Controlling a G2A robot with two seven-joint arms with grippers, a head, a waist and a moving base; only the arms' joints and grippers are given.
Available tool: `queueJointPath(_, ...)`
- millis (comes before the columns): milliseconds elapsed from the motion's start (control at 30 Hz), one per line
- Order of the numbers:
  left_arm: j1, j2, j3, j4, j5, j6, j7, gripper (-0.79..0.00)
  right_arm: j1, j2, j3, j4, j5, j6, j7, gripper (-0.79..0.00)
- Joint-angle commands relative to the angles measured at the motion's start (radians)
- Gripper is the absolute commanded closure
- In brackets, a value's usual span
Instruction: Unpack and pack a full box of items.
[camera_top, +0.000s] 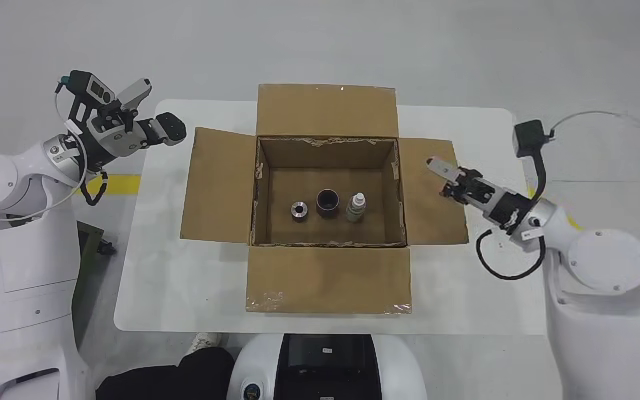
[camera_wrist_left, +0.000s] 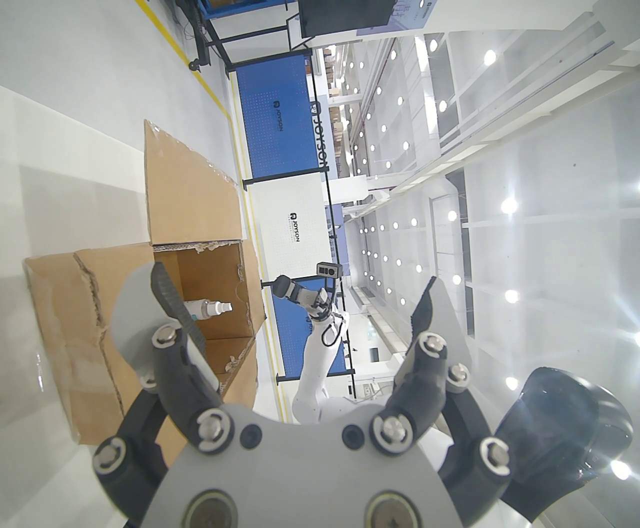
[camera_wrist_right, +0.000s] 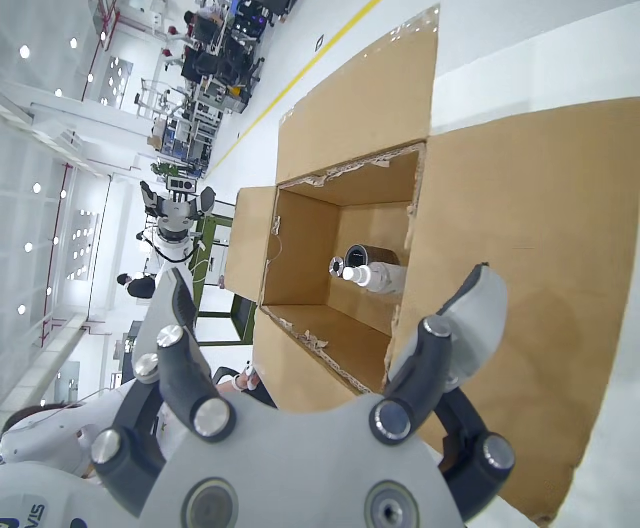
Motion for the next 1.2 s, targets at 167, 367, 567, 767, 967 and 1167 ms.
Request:
queueJointPath(167,0.0,0.0,0.0,0.0,0.0,0.0,0.0,-0.785,-0.099,0.007,0.068,-0.007,0.011,-0.024,-0.059,-0.785)
queueJointPath(367,0.0,0.0,0.0,0.0,0.0,0.0,0.0,-0.785,-0.195,0.01,0.12,-0.009,0.016,-0.057,-0.12,-0.785)
queueJointPath(567,0.0,0.0,0.0,0.0,0.0,0.0,0.0,-0.785,-0.3,0.01,0.169,-0.01,0.043,-0.093,-0.178,-0.785)
queueJointPath(767,0.0,0.0,0.0,0.0,0.0,0.0,0.0,-0.785,-0.364,0.01,0.176,0.017,0.098,-0.101,-0.161,-0.785)
queueJointPath(967,0.0,0.0,0.0,0.0,0.0,0.0,0.0,-0.785,-0.389,0.007,0.142,0.036,0.206,-0.162,-0.15,-0.785)
queueJointPath(1167,0.0,0.0,0.0,0.0,0.0,0.0,0.0,-0.785,-0.406,0.003,0.116,0.044,0.287,-0.252,-0.187,-0.785)
